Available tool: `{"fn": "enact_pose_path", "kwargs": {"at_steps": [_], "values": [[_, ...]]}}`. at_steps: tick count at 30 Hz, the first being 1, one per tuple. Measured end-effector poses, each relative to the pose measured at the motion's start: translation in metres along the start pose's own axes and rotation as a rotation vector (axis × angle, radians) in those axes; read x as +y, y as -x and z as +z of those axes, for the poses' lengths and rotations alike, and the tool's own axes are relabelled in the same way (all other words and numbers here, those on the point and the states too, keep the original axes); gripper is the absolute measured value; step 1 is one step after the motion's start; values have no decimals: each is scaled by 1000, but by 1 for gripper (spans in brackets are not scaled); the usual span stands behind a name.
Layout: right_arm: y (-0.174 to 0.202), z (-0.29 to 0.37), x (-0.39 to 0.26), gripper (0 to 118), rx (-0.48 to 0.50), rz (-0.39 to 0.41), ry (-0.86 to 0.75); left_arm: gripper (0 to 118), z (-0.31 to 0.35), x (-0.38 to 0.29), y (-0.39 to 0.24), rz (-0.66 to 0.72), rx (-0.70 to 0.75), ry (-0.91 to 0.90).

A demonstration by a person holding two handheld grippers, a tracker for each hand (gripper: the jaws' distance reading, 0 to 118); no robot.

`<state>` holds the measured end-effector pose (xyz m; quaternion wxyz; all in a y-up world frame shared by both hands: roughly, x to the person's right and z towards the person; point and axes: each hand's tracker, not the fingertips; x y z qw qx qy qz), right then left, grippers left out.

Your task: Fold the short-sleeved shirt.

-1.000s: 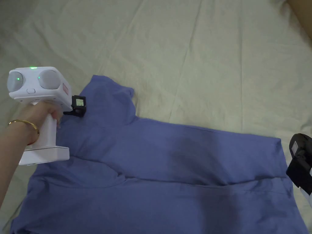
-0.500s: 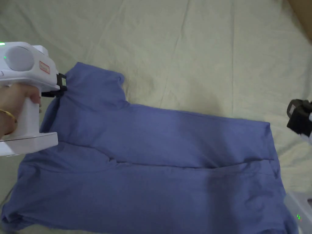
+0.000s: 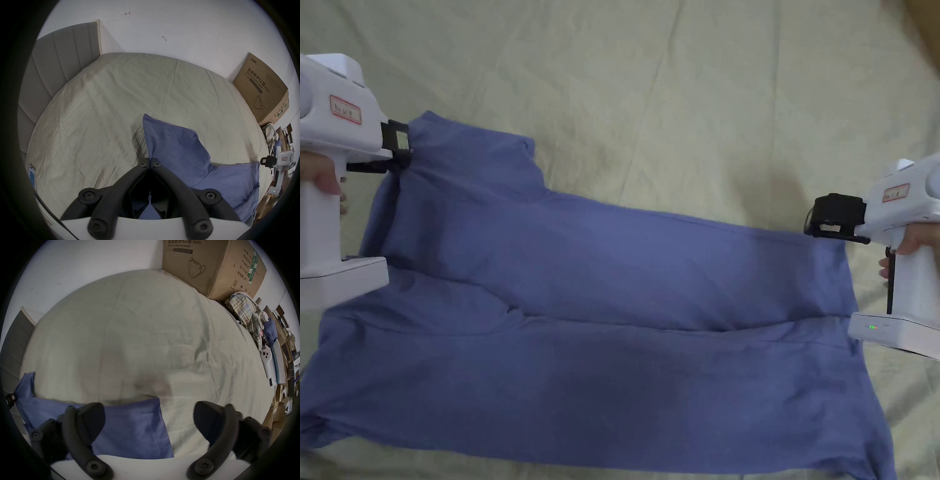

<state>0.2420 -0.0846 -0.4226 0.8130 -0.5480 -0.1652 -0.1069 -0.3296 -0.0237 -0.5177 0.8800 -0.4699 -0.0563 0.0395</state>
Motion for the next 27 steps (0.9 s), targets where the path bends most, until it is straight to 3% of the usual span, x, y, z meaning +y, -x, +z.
{"fn": "enact_pose_path", "kwargs": {"at_steps": [2,5,9,10,11,16,27], "values": [[-1,-8,3,99,16,-25,4,0,-2,0,-2,6,0,4],[2,-18,3,76,7,-44,26,0,-5,-1,-3,15,6,10],[1,-25,3,32,28,-55,14,0,-9,-4,-8,10,13,24],[1,-22,2,12,32,-52,3,0,-12,-2,-5,9,14,27],[1,-20,3,3,63,-64,-6,0,-13,-3,-6,9,14,28],[0,17,1,3,96,2,-91,0,3,-4,-6,24,-6,16],[-34,144,-66,3,222,27,-306,0,111,-52,27,14,-124,-124]]}}
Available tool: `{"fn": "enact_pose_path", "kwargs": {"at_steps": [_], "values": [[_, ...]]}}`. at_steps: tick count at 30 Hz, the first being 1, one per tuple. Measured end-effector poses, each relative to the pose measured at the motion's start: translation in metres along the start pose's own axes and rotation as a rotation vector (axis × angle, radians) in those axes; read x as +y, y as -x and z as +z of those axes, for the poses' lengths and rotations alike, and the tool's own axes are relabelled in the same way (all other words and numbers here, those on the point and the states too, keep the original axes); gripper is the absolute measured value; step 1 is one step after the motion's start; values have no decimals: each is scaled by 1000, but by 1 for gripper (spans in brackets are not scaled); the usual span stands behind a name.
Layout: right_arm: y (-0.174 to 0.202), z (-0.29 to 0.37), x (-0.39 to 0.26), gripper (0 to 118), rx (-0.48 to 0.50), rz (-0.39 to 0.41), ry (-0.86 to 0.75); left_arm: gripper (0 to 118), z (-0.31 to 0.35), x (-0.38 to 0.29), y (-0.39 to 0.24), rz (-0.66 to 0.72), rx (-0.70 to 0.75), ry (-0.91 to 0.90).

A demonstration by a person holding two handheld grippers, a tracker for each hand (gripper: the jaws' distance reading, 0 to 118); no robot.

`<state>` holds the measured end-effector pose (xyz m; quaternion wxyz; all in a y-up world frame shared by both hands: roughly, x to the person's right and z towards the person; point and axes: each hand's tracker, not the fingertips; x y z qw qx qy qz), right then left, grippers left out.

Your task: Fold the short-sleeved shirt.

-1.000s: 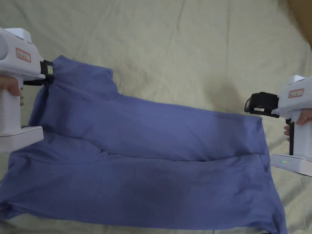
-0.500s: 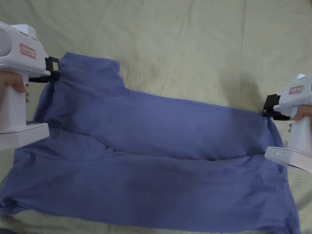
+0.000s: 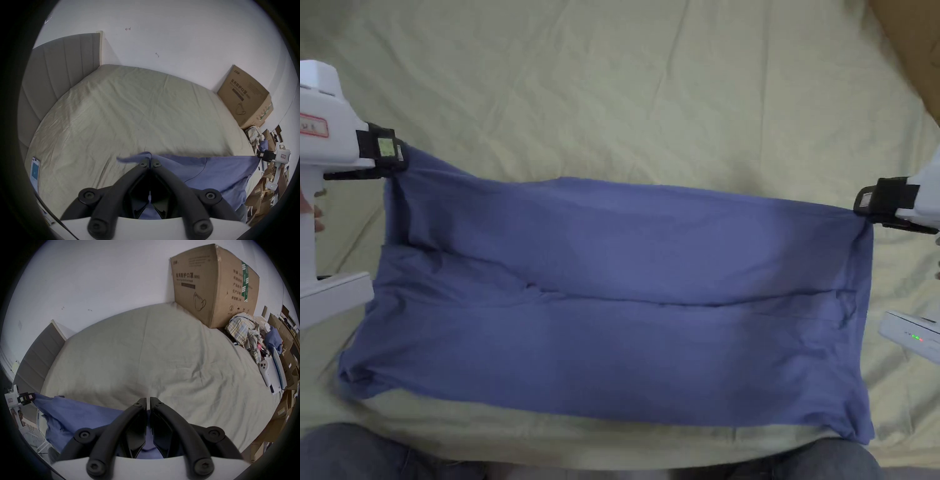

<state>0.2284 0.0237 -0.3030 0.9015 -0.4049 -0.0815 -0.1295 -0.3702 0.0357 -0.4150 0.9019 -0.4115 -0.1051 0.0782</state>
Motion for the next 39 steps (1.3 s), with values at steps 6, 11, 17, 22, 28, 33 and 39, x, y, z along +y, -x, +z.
{"fn": "enact_pose_path", "kwargs": {"at_steps": [6,11,17,22,28,33,39], "values": [[-4,47,-58,3,-16,28,-33,0,40,-54,8,-3,6,-5],[-10,66,-117,3,-3,-47,-8,0,41,-109,31,89,54,56],[-17,58,-180,4,-43,-144,79,10,33,-166,49,266,131,135],[-14,76,-186,78,-137,-101,73,100,49,-168,57,295,227,91],[16,144,-133,96,-211,65,-243,105,107,-122,17,52,302,-249],[67,184,-116,114,-193,184,-533,118,144,-116,-47,-176,292,-523],[119,182,-135,114,-45,228,-638,103,148,-136,-92,-284,232,-618]]}}
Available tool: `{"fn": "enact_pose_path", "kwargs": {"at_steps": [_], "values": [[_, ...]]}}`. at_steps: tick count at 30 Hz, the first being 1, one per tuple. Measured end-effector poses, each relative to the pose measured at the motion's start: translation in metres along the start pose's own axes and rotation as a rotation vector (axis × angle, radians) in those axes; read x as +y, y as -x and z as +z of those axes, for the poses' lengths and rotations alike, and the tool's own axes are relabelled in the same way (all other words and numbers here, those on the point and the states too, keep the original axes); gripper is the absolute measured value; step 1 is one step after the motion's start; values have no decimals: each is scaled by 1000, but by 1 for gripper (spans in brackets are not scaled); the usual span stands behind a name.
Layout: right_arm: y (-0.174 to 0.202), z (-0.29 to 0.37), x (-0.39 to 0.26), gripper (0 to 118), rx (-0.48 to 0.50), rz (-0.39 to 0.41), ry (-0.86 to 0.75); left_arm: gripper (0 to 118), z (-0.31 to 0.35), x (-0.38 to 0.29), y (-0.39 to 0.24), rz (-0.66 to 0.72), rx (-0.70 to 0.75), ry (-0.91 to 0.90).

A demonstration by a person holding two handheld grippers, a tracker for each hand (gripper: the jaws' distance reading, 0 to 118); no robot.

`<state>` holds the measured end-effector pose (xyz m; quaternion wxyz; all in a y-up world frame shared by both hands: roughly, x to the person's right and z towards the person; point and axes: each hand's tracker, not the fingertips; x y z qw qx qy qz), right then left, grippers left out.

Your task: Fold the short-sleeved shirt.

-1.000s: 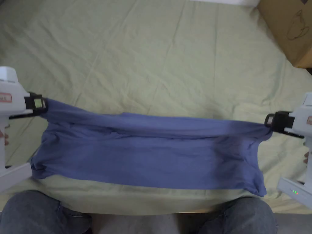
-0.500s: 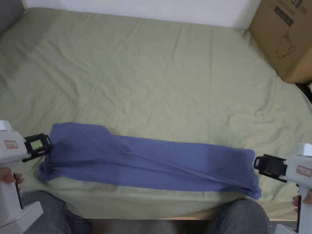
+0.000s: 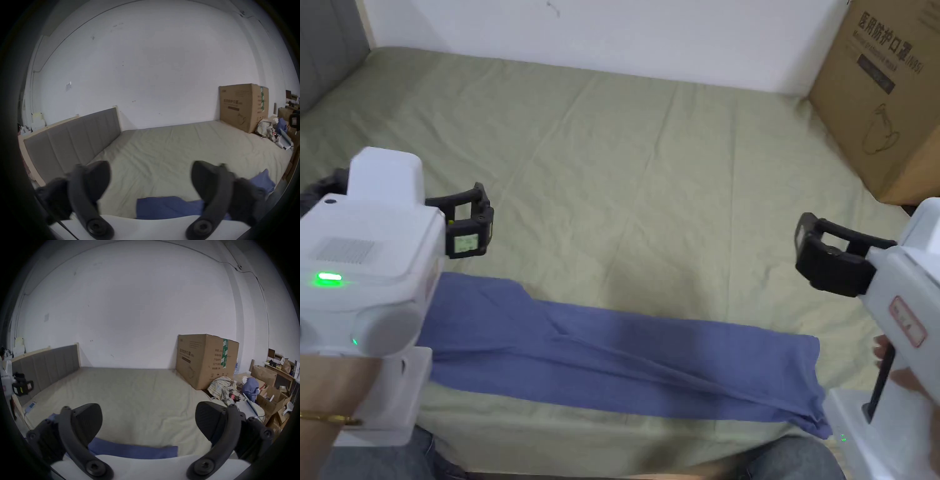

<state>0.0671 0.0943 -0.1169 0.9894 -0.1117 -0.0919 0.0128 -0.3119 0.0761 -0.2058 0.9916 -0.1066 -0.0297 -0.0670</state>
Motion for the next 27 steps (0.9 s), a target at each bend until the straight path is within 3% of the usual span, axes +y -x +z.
{"fn": "enact_pose_path", "kwargs": {"at_steps": [2,3,6,7,8,10,21,25,26,27], "values": [[12,5,-2,99,43,-23,-29,70,3,-2,-6,30,-40,8],[16,5,-4,78,65,-36,-29,44,1,-4,-8,32,-53,28],[27,2,-10,3,107,-84,-19,6,1,-8,-15,18,-73,40],[14,3,-4,2,64,-60,-25,0,2,-10,-17,15,-75,36],[14,4,-3,1,55,-39,-27,0,1,-11,-16,17,-86,31],[23,-3,-12,0,111,-99,-8,0,1,-12,-16,30,-101,43],[18,-18,-24,0,107,-124,23,0,-21,-18,12,151,-112,126],[5,-40,-37,0,113,-128,64,37,-53,-27,54,339,-165,284],[22,-36,-39,0,108,-102,63,44,-62,-33,67,390,-180,307],[20,-39,-41,0,106,-95,69,72,-72,-40,81,439,-201,354]]}}
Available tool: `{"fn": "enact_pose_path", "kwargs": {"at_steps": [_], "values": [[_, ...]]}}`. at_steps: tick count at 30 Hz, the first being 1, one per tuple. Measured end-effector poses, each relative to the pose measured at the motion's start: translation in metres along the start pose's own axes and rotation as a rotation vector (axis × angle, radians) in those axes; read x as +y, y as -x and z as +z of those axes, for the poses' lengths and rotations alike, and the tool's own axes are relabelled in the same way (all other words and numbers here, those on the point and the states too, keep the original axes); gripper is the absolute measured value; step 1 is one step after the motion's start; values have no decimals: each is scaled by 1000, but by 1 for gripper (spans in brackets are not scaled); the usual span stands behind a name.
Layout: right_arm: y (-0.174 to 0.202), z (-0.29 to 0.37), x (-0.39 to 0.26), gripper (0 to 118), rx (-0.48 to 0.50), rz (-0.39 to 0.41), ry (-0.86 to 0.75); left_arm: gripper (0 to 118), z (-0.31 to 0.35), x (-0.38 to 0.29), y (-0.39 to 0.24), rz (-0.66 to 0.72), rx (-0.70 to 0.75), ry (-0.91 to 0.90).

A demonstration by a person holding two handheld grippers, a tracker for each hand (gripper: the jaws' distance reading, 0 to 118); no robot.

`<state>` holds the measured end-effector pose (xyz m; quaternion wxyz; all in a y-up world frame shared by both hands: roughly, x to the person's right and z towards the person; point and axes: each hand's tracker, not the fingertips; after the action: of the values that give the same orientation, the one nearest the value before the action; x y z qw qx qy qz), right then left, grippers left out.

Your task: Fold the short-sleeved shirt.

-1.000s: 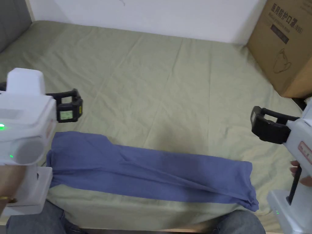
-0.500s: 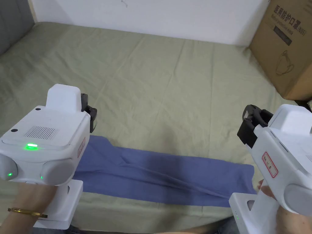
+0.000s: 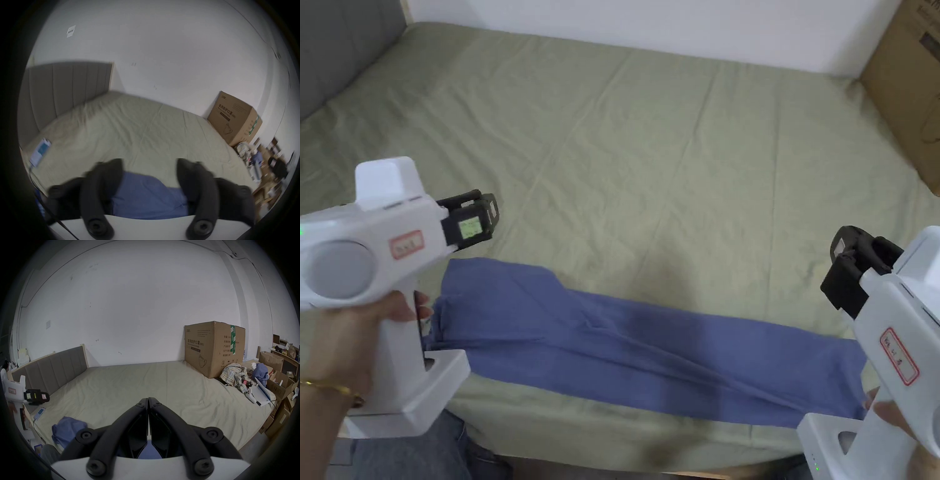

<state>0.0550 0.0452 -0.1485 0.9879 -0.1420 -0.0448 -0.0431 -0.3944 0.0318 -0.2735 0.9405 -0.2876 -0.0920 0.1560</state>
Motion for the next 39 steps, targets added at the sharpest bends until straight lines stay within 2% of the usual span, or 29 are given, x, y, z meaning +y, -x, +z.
{"fn": "enact_pose_path", "kwargs": {"at_steps": [2,6,13,17,20,21,22,24,25,26,30,31,33,36,39], "values": [[1,-3,-1,0,-4,22,11,91,-15,3,29,66,-48,74],[14,-3,0,0,-14,50,32,113,-42,-8,85,204,-97,230],[38,1,6,0,-17,75,68,114,-75,-52,137,352,-144,445],[35,-8,5,0,-17,91,84,114,-86,-78,130,423,-184,513],[34,-13,5,0,-18,106,94,114,-86,-77,119,389,-205,507],[34,-13,5,0,-18,108,95,105,-87,-75,117,388,-219,521],[34,-13,5,0,-17,110,97,86,-86,-73,115,391,-229,521],[35,-16,4,0,-15,108,99,35,-88,-72,110,407,-240,519],[35,-16,4,0,-15,108,100,22,-91,-74,105,416,-212,545],[36,-17,4,0,-14,111,101,16,-95,-76,103,397,-189,559],[48,-7,10,0,-9,128,100,10,-97,-72,83,291,-73,548],[48,-6,12,0,-7,133,96,9,-93,-68,72,216,-45,532],[50,-2,16,0,0,144,89,8,-79,-59,37,-34,16,488],[42,-3,16,0,2,145,71,8,-56,-50,-10,-262,62,396],[33,0,17,0,-2,126,49,8,-21,-41,-69,-402,6,323]]}}
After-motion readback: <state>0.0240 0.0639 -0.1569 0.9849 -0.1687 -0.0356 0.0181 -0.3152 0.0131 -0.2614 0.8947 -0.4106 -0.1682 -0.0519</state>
